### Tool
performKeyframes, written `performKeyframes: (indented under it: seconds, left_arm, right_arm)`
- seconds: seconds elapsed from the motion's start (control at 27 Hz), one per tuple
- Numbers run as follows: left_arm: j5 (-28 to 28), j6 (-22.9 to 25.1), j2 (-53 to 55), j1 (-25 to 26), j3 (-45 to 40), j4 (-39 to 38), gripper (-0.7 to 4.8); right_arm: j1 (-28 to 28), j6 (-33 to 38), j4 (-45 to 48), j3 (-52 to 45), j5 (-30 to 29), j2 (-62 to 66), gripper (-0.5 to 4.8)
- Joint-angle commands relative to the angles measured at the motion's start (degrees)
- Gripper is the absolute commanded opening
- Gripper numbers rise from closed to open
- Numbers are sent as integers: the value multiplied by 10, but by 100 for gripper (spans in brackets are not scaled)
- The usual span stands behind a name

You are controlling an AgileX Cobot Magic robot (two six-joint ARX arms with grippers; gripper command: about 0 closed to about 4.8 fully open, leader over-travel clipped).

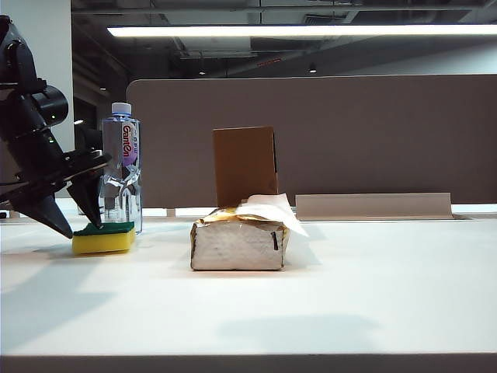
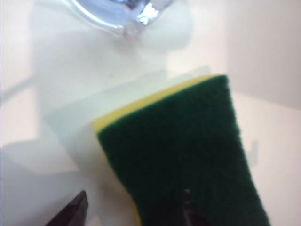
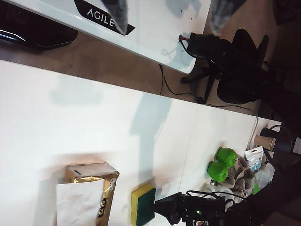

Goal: Move the sponge from right to left to wipe the table, avoiding obstacles on the table, and finally reaching the bottle of mineral water.

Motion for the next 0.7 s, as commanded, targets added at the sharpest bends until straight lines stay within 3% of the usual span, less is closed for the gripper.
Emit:
performKeyframes:
  seconds: [0.04,0.37,0.52,0.7]
  left_arm:
    - [15,0,-21,1,1,-8,288]
    - [20,41,-149,0,1,-88,311]
    - [56,41,-232,0,1,-106,311]
    - [61,41,-333,0,1,-141,311]
  right_arm:
    - [2,0,3,2,-5,-1,228]
    - [15,-3,3,2,-5,-8,228]
    - [15,-4,3,2,-5,-16,228]
    - [15,-4,3,3,-5,-23,228]
